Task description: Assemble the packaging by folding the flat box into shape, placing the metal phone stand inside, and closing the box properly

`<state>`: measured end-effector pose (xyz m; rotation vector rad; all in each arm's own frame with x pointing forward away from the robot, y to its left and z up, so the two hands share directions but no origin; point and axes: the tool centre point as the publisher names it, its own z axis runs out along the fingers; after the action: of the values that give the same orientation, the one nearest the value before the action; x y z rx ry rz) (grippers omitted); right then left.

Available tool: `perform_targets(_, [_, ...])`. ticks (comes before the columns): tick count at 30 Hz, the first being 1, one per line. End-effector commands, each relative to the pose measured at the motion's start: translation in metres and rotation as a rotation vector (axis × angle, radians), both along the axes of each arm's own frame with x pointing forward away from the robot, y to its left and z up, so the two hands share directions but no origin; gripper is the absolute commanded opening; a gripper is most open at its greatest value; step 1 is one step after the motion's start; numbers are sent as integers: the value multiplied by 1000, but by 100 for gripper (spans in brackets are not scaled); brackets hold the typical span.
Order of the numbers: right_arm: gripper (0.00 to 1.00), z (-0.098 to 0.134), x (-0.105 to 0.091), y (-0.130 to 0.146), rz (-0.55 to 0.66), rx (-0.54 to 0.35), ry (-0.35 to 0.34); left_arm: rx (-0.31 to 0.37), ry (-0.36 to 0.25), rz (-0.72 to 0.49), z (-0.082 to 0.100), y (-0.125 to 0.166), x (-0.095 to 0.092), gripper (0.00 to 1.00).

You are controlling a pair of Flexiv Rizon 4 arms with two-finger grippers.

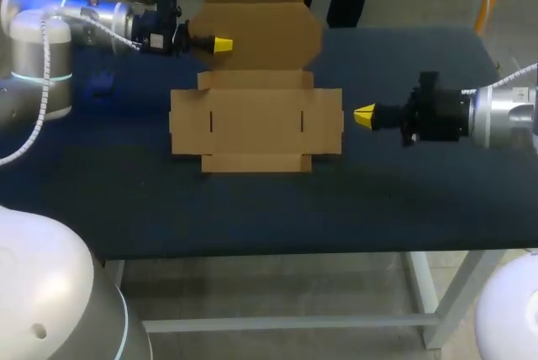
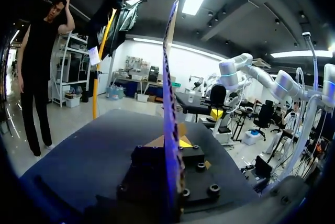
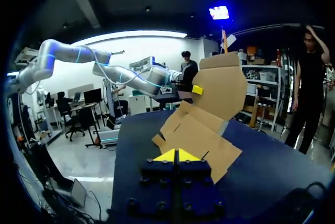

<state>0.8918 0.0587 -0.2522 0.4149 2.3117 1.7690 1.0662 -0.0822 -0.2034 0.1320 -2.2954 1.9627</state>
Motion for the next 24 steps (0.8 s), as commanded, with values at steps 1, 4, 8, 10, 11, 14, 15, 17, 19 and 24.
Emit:
perform_targets(1, [0,2,-20,-14,-6,-14,-30,31,-22,48,14,-5,-17,0])
perform_targets(4, [0,1,-26,-18,-9,-19,-46,39,-39,49,21,-8,-24,0])
perform_targets(8, [0,1,-34,-22,-12,-19,-70,42,-63,54,32,-10,-35,0])
perform_targets(10, [0,1,-36,-23,-15,-23,-78,42,-67,57,36,-11,-41,0])
perform_targets(11, [0,2,-38,-24,-15,-22,-84,42,-71,63,39,-12,-44,0])
perform_targets(14, [0,1,-40,-25,-48,-26,-90,29,-69,80,45,-12,-50,0])
perform_targets(15, [0,1,-41,-26,-59,-25,-91,19,-63,88,47,-12,-52,0])
perform_targets(17, [0,-2,-42,-26,-78,-36,-95,15,-62,98,52,-12,-55,0])
perform_targets(19, [0,-4,-45,-26,-81,-39,-98,12,-58,107,56,-13,-58,0])
perform_targets(24, [0,-4,-55,-30,-83,-50,-110,8,-51,101,64,-15,-69,0])
